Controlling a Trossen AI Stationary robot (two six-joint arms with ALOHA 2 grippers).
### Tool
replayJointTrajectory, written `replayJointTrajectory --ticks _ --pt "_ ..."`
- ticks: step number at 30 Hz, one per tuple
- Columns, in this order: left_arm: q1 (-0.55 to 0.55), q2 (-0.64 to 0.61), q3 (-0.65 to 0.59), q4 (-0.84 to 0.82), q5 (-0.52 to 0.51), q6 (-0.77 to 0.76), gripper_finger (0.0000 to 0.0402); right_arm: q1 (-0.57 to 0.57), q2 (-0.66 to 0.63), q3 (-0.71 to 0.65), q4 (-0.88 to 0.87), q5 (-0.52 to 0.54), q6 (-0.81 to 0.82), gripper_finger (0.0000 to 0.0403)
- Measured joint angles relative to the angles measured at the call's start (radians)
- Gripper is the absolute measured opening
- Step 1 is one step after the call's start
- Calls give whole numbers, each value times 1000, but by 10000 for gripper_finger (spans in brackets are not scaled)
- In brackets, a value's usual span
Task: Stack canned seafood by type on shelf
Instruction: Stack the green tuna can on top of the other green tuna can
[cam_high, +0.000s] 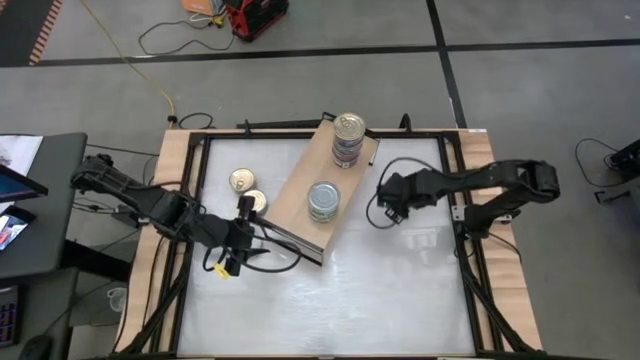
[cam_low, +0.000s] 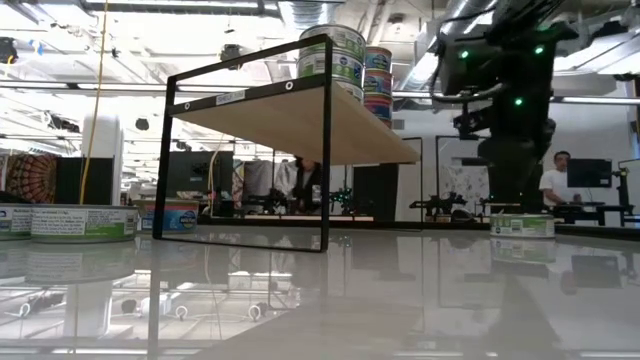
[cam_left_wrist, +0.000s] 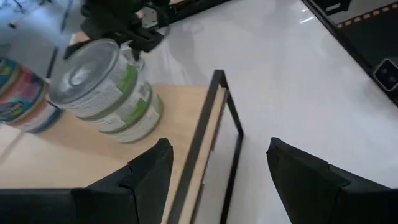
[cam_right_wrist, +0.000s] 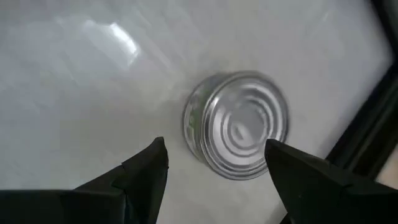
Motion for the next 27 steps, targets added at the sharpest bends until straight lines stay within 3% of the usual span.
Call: replayJointTrajectory --ticks 3,16,20,27 --pt "1 0 0 10 -32 23 248 29 3 -22 -7 57 9 301" --pt "1 -4 1 34 -61 36 248 40 9 -159 111 40 54 236" --pt "1 -4 1 41 -77 42 248 43 18 -175 109 41 11 187" --pt "1 -4 2 40 -100 32 248 105 76 -177 150 81 -20 59"
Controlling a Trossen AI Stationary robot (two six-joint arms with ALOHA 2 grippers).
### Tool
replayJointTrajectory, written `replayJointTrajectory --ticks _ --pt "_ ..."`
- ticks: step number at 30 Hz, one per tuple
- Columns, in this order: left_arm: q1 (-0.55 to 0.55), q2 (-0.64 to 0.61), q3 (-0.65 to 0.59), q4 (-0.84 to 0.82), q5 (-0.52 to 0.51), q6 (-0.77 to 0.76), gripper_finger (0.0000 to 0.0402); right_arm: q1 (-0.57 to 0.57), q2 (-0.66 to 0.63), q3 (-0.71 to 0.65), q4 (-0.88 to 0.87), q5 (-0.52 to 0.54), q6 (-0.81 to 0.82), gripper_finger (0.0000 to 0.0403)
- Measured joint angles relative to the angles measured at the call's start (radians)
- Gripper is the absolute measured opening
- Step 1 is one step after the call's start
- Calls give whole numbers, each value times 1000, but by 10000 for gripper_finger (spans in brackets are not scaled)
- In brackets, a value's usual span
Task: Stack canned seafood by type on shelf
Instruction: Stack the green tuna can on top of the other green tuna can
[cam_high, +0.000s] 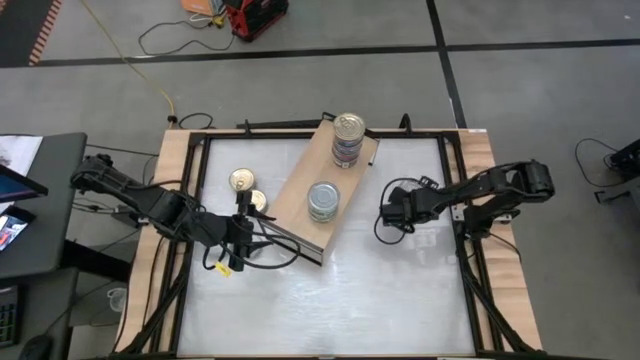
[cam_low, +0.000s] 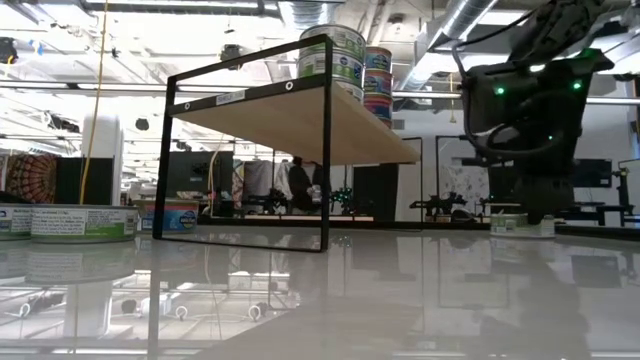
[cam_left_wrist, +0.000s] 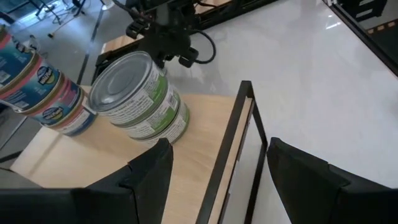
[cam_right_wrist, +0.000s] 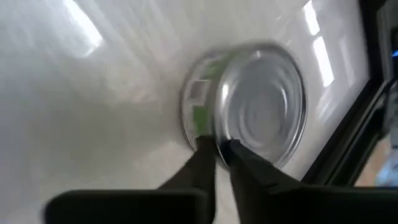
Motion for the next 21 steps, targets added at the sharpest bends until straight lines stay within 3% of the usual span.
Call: replayJointTrajectory --ticks 5,8,10,14,21 --pt "0 0 0 -7 0 -5 248 86 69 12 9 25 52 11" --pt "0 0 0 -9 -5 -5 248 150 87 33 14 31 111 19" --pt "0 0 0 -8 -12 -4 248 183 97 36 56 -55 142 32" --pt "0 0 0 4 -20 -4 248 210 110 38 60 -78 166 38" --pt "0 0 0 3 -14 -16 248 291 54 79 55 -59 210 29"
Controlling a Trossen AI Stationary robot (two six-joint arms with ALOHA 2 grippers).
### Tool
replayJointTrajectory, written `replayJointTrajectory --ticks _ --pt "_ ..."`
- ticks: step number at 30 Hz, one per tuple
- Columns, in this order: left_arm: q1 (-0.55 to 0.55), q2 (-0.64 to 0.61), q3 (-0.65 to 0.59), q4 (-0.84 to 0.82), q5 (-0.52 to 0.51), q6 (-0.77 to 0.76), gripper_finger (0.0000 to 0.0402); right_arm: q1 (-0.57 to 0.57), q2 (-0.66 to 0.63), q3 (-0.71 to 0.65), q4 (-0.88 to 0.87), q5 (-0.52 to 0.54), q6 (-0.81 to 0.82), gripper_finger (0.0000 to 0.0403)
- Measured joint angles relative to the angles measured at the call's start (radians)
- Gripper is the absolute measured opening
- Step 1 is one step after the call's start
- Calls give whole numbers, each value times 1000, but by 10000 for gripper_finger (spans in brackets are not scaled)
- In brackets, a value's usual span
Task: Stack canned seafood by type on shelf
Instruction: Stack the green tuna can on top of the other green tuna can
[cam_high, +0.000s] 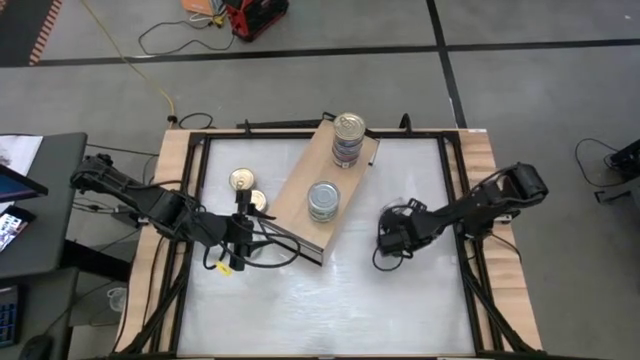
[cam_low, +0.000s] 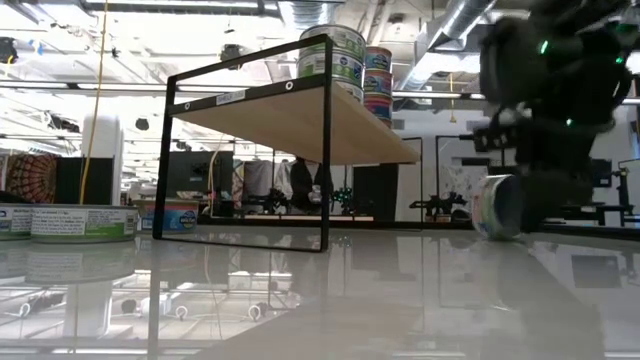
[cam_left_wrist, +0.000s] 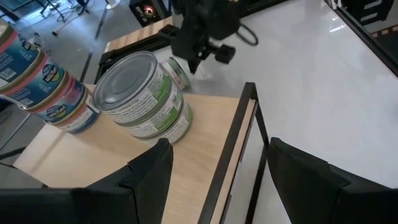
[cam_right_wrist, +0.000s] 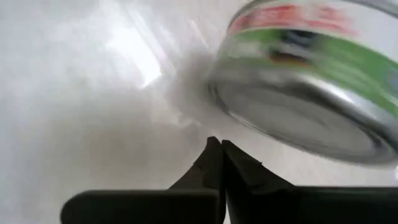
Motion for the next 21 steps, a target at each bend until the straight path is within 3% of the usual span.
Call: replayJointTrajectory --ticks 4,7,12,17,21 --pt "0 0 0 -3 2 -1 248 45 -65 29 -34 0 -20 46" --pt "0 0 0 -4 3 -3 248 67 -131 61 -55 -20 -41 80" --pt "0 0 0 -5 39 -5 248 91 -231 117 -47 -58 -207 194" --pt "0 0 0 -5 64 -7 248 39 -260 126 17 -60 -421 322" --pt "0 0 0 -5 58 2 248 -33 -219 140 53 -77 -600 372"
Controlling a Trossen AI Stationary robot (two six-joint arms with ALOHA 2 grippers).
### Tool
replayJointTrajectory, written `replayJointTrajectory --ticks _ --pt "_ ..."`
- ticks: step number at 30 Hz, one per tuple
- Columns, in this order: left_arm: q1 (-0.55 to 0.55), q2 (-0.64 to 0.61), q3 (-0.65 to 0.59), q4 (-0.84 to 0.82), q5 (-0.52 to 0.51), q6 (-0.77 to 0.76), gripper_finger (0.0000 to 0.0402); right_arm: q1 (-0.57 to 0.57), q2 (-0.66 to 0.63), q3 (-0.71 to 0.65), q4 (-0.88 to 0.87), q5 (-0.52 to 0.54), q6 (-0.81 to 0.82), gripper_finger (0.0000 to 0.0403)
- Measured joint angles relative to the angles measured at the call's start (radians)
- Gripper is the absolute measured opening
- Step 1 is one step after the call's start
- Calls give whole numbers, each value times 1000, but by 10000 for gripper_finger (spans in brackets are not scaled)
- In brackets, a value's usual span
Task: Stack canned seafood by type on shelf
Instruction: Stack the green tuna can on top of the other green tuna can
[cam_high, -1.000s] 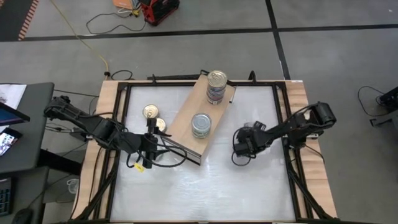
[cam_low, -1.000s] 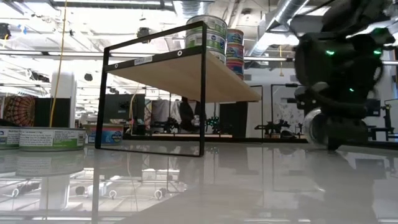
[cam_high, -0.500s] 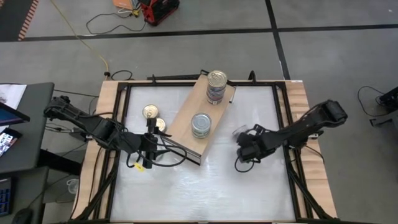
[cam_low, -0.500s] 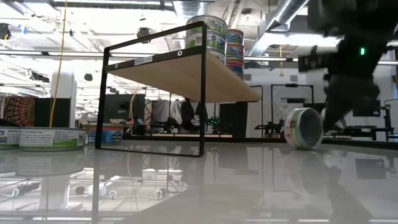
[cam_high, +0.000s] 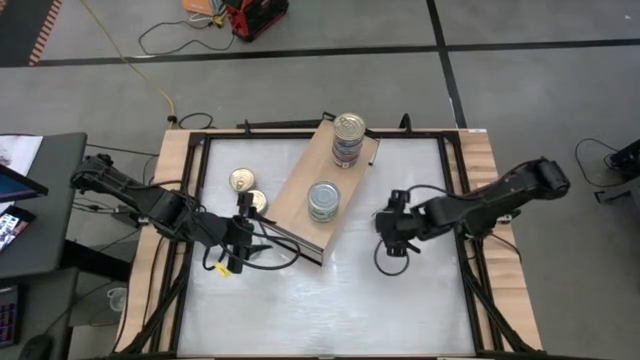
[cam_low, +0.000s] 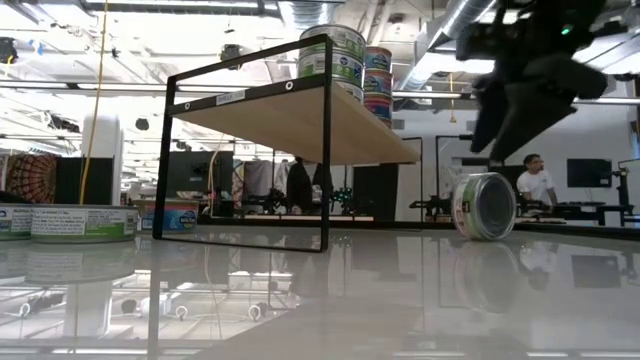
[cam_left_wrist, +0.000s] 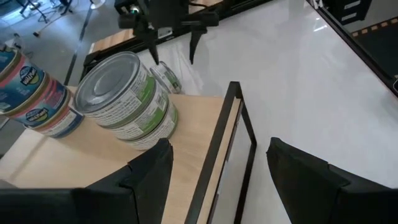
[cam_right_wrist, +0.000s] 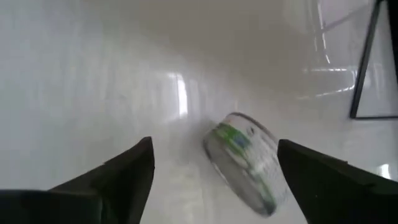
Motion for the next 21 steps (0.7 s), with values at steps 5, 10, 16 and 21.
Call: replayJointTrajectory --ticks 5,10,16,21 --pt "0 0 0 -3 -3 10 248 -127 39 34 -80 -71 -183 369" --pt "0 0 0 -17 -10 14 248 -273 39 34 -147 -174 -360 352" --pt "0 0 0 -21 -12 11 248 -353 40 18 -193 -191 -604 345" --pt "0 0 0 -51 -29 8 248 -402 40 -21 -228 -194 -679 336"
